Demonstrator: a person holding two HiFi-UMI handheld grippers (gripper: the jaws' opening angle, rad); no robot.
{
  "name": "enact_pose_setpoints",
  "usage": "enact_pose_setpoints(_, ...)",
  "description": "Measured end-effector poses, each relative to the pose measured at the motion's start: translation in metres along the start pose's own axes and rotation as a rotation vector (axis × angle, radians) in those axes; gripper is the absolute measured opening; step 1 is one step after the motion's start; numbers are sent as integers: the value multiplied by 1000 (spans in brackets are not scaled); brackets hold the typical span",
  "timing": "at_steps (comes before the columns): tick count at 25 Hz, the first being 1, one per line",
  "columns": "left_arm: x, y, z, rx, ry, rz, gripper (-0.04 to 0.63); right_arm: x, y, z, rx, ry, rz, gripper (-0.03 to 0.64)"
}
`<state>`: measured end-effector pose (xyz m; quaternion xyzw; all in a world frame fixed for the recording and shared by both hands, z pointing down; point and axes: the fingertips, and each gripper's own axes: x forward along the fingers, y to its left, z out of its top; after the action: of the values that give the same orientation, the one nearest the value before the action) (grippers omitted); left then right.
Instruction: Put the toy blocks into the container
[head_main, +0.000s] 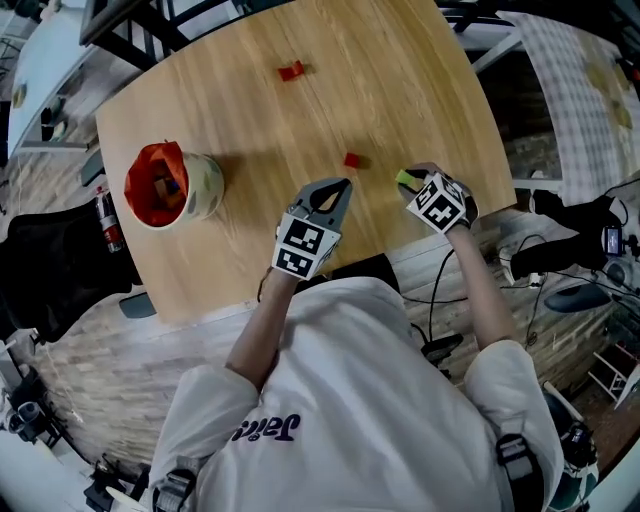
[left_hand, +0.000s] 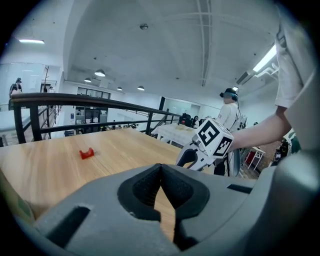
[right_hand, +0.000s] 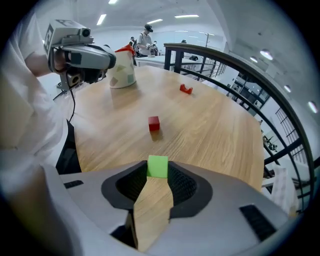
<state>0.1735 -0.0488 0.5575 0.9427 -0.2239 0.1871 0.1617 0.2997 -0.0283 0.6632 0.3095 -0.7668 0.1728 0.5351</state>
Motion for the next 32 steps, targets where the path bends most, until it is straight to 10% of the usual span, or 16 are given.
enact_pose_setpoints(7,-58,28,11,-38,-63,104,8,-33,7,85,-183,-36,13,138)
enact_pose_setpoints(22,-202,120,-13,-196,-158,503,8,-39,92,319,-908,-133,117,138)
enact_pose_setpoints(32,-269,149,-45,-314,-209,667,8,-24,174,425,-1091,-219,293,138)
